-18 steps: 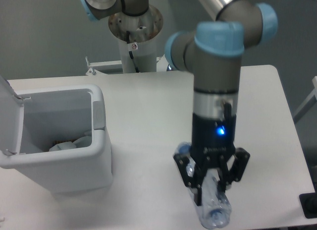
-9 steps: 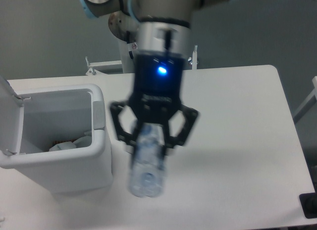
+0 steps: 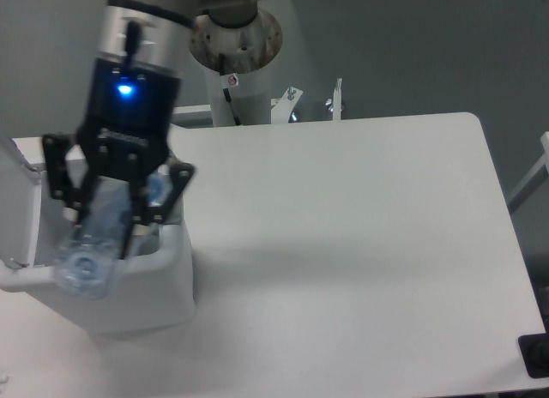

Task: Place the trash in the trash can
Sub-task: 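Lift the bottle and carry it over the trash bin, then open the gripper to release the bottle into the bin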

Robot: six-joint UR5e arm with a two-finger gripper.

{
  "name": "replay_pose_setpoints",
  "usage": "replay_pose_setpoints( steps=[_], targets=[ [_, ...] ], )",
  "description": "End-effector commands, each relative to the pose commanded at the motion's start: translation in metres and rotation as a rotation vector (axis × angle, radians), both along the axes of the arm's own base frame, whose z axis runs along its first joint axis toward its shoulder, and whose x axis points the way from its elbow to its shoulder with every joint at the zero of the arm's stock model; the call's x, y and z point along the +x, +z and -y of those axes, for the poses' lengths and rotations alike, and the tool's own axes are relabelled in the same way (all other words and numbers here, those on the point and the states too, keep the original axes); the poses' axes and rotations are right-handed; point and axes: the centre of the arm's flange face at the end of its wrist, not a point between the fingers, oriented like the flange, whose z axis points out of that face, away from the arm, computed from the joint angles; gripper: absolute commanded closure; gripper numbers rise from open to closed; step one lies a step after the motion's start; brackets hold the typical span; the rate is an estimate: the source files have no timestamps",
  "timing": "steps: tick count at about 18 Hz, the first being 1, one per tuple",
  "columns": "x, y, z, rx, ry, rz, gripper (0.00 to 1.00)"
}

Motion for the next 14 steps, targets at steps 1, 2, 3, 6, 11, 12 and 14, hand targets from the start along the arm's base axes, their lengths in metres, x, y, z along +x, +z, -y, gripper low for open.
replay_pose_setpoints(
  steps=[1,2,3,6,11,12,14],
  targets=[
    [0.004,-0.009,-0.001,-0.014,-0.008,0.006,0.51],
    [0.003,-0.016,-0.002,-0.025,-0.01,0.01,0.51],
    [0.008,-0.018,-0.004,-0.029,-0.017,0.014,0.51],
    [0.014,-0.036,-0.008,-0.057,-0.032,0.026,0.5],
    [0.018,-0.043,-0.009,-0.065,-0.041,0.025,0.03],
    [0.018,-0.041,-0.008,-0.063,-0.041,0.024,0.0],
    [0.017,-0.038,-0.008,-0.057,-0.042,0.018,0.0]
  ],
)
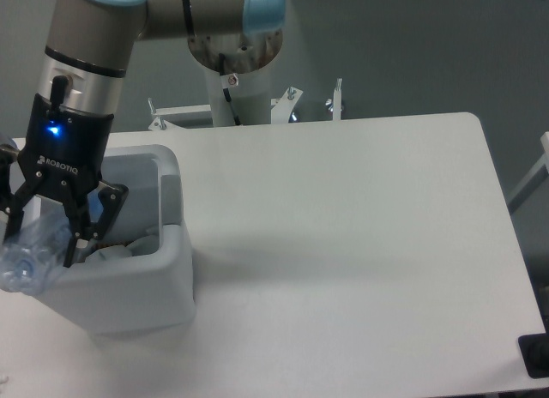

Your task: Place the trash in the trash can

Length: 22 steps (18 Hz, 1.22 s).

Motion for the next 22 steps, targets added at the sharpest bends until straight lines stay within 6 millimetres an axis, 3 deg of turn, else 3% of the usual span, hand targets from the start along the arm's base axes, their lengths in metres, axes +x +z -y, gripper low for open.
replay_pose_setpoints(
  steps=[3,7,10,13,15,20,22],
  targets=[
    [-0.013,0.002,0.004,0.003,0.021,-0.002,0.0],
    [-0.053,0.006,0.018,0.008,0.086,-0.006,0.0],
    [-0.092,0.018,0.028,0.026,0.153,-0.02,0.0],
    [-0.156,0.02,0.057,0.026,0.233,-0.057,0.0],
    [-0.186,0.018,0.074,0.013,0.254,-0.1,0.0],
    [-0.259,-0.009,0.108,-0.069,0.267,-0.217,0.0],
    [-0.275,-0.014,0.12,-0.119,0.249,-0.3,0.0]
  ],
)
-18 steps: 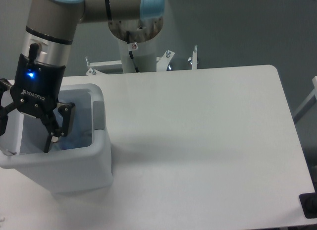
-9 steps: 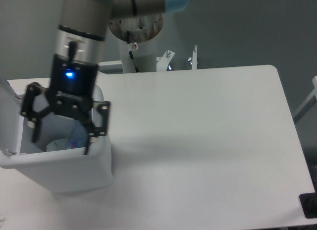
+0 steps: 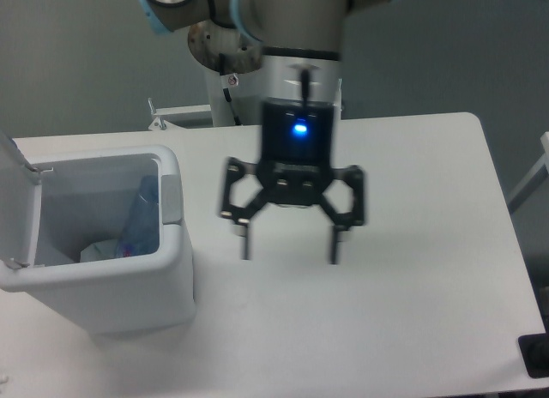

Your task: Place the trash in the trash can

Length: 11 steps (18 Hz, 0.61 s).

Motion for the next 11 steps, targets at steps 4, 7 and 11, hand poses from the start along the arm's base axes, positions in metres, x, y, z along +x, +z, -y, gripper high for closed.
replay_pose_setpoints(
  steps=[4,7,11],
  targets=[
    [-0.022,-0.01,0.021,-0.151,0.002,-0.131,0.0],
    [-0.039,-0.012,0.042,-0.211,0.028,-0.162,0.0],
    [-0.059,-0.019,0.071,-0.305,-0.035,-0.182,0.0]
  ],
)
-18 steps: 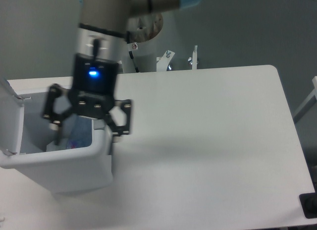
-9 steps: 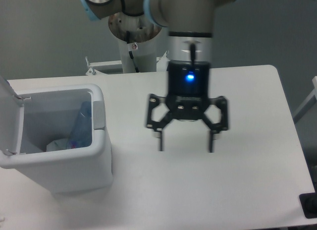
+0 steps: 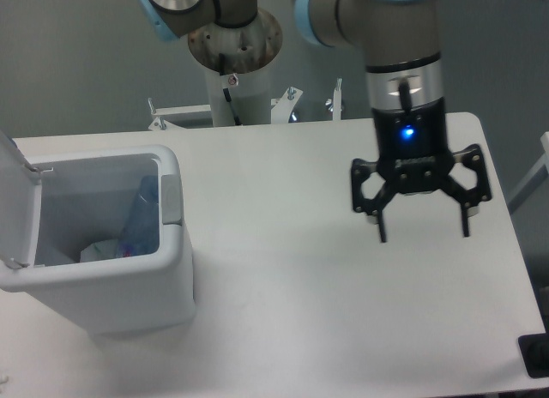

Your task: Place the trash in the trash can

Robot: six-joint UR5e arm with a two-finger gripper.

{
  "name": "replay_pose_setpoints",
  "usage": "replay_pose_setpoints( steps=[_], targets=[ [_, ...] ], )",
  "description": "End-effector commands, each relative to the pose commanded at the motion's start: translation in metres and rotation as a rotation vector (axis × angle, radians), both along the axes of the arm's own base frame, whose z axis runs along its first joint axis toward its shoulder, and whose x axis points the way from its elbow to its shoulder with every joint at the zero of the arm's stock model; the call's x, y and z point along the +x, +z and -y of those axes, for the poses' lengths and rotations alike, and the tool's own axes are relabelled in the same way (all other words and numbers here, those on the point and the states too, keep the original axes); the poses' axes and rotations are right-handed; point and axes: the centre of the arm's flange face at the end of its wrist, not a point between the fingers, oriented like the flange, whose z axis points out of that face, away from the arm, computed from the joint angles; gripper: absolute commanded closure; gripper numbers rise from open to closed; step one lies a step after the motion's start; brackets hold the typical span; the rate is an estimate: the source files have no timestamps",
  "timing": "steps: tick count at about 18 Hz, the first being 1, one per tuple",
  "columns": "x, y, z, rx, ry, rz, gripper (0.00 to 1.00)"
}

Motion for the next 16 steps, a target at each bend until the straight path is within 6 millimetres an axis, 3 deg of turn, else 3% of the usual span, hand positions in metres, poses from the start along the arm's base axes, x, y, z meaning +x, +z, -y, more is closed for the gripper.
replay_pose_setpoints(
  steps=[7,12,16],
  targets=[
    [-0.008,0.016,0.087,-0.249,-0.183,-0.009,0.0],
    [-0.009,0.025,0.111,-0.263,-0.177,-0.006,0.0],
    [-0.012,0.025,0.114,-0.258,-0.17,-0.005,0.0]
  ],
)
